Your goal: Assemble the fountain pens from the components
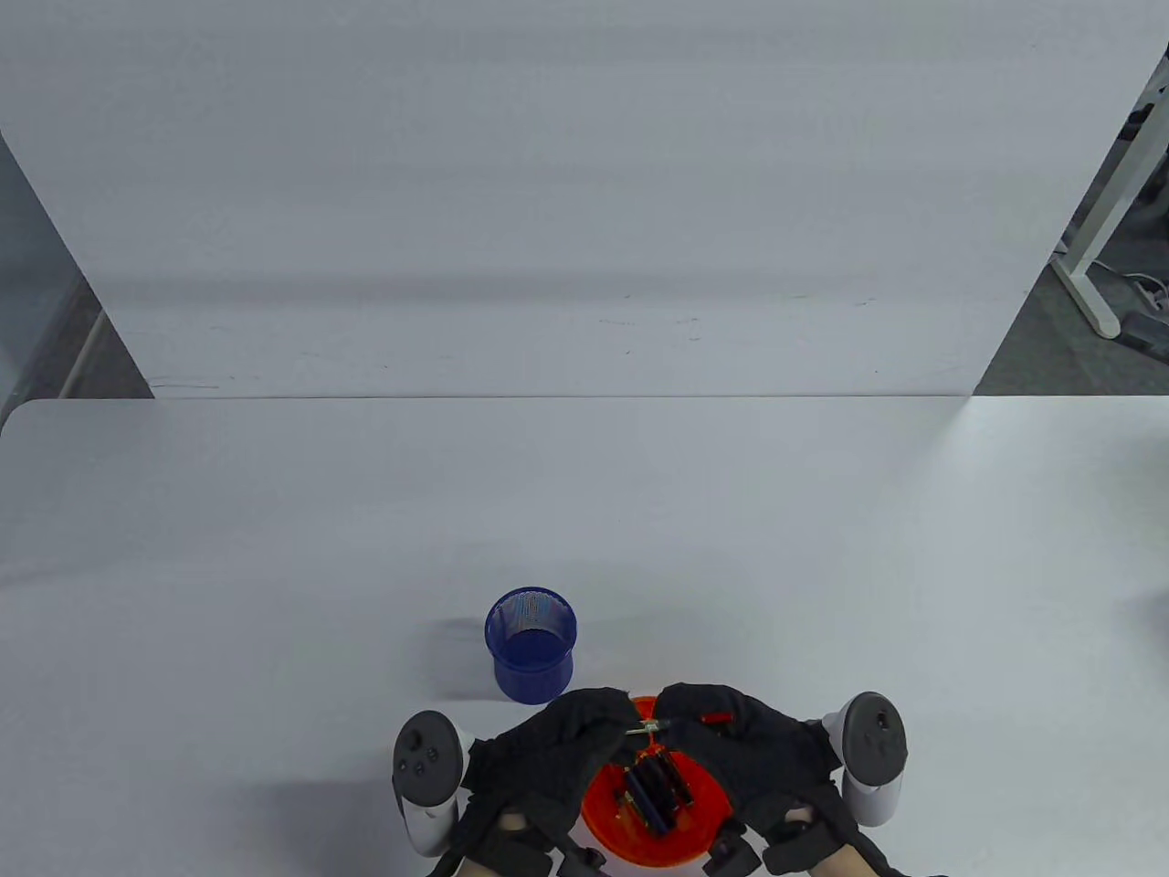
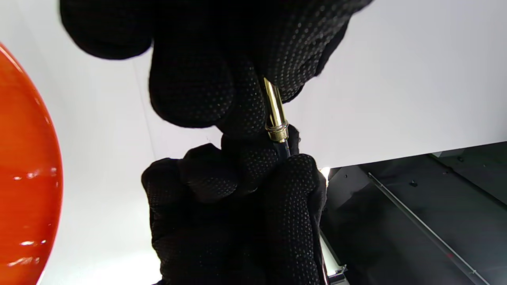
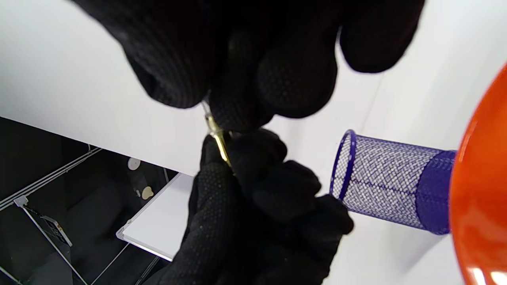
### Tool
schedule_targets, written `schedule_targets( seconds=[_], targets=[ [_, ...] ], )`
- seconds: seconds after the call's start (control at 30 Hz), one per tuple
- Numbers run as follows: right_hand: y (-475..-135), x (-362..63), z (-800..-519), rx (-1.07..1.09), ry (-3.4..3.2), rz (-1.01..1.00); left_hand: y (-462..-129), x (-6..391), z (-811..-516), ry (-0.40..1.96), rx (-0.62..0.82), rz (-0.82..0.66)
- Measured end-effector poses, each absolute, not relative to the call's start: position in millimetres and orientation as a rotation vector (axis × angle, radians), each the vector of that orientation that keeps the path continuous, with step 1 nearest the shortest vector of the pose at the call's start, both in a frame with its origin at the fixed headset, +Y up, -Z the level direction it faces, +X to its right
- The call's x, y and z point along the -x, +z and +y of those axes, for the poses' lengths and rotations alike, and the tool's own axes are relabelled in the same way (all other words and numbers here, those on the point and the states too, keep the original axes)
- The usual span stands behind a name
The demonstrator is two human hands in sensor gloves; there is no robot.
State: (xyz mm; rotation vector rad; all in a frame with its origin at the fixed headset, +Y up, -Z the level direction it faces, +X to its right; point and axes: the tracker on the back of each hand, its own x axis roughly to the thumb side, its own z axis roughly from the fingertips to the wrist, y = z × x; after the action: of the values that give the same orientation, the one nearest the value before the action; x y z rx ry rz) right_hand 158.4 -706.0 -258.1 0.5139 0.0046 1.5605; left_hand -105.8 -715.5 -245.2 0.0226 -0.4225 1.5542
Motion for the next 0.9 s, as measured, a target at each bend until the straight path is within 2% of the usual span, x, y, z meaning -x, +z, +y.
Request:
schedule_targets(
  seconds=[0.1,0.27,0.4,0.67,0.9],
  targets=[
    [-259,-162,-697,-0.519,1.652,0.032,-245,109,-712,1.578,-0.029,-0.415],
    [-256,-177,-679,-0.487,2.032,-0.047,-246,125,-709,1.606,-0.095,-0.354],
    [-253,-164,-676,-0.545,2.368,-0.014,-248,134,-706,1.602,-0.122,-0.332],
    [-244,-103,-700,-0.723,2.841,0.188,-247,148,-700,1.544,-0.170,-0.308],
    [-241,-74,-722,-0.813,2.995,0.255,-247,153,-699,1.522,-0.196,-0.283]
  ],
)
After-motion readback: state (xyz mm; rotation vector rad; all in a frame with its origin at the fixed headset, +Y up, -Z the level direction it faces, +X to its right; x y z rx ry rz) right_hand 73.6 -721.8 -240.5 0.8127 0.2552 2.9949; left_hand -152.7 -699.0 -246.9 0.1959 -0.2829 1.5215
